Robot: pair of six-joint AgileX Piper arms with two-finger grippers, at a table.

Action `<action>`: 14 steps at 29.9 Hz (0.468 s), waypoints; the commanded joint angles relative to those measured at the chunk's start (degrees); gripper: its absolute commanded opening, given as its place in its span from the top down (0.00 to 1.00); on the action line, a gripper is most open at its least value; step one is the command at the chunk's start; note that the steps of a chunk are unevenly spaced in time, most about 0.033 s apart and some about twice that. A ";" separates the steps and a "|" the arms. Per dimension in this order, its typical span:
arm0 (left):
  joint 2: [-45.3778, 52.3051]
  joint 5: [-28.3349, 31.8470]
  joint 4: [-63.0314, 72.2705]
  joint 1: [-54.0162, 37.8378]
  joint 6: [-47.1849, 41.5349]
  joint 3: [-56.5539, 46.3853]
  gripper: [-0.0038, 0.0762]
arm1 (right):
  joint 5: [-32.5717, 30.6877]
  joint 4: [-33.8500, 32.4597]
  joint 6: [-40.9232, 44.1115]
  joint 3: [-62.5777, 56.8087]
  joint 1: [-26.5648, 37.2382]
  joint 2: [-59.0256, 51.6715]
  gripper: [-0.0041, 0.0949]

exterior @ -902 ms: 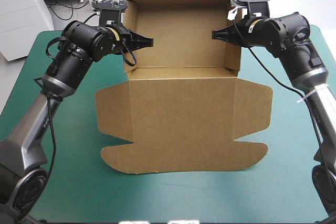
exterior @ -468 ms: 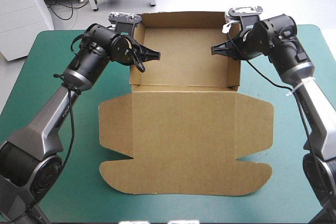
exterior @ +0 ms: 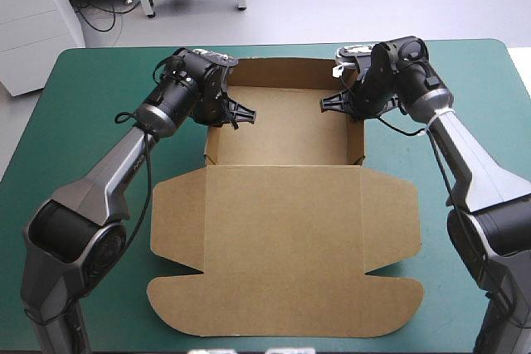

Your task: Fold the box

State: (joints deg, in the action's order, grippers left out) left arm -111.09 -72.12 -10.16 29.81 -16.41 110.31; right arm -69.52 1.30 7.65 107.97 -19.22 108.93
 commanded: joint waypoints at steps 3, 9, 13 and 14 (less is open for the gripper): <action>0.38 2.48 -0.60 0.66 3.35 1.78 0.98 | -1.31 1.82 -5.08 1.58 -0.41 -1.87 0.98; -2.37 1.59 3.39 0.16 5.12 1.78 0.98 | -1.89 1.93 -5.48 1.58 -0.41 0.64 0.98; -2.77 0.39 3.51 -0.59 6.32 1.78 0.98 | -1.76 2.05 -5.37 1.58 -0.41 1.70 0.98; -2.77 -0.02 3.40 -0.96 6.32 1.78 0.98 | -1.67 1.94 -5.37 1.58 -0.41 1.81 0.98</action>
State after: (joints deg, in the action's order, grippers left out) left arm -116.95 -72.12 -6.31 28.83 -14.37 110.36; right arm -70.63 0.38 6.45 107.97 -19.12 113.95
